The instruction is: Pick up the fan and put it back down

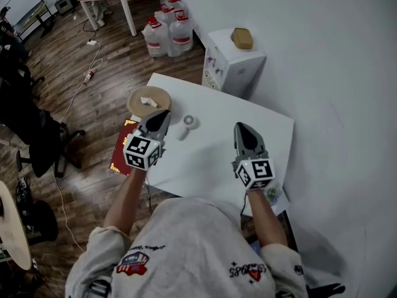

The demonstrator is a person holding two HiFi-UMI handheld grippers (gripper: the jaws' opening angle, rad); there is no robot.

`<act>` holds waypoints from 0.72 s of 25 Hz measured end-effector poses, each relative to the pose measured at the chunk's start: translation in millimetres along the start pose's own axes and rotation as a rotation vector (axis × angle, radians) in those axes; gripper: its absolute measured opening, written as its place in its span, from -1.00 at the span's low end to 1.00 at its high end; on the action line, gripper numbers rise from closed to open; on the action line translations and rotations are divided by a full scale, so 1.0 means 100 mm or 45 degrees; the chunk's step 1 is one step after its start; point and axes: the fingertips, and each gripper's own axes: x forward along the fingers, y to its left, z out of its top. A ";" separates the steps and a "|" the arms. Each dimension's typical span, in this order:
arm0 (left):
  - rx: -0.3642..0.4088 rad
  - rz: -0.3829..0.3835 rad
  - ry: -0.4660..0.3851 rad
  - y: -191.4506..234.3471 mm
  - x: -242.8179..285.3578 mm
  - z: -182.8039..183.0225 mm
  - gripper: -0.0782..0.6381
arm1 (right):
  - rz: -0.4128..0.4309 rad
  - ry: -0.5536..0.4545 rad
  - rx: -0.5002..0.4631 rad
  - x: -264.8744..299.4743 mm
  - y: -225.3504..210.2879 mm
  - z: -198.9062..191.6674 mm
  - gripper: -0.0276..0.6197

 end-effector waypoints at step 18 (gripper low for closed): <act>-0.014 -0.011 0.052 0.00 0.01 -0.16 -0.77 | 0.010 0.055 -0.002 0.02 0.07 -0.12 -0.95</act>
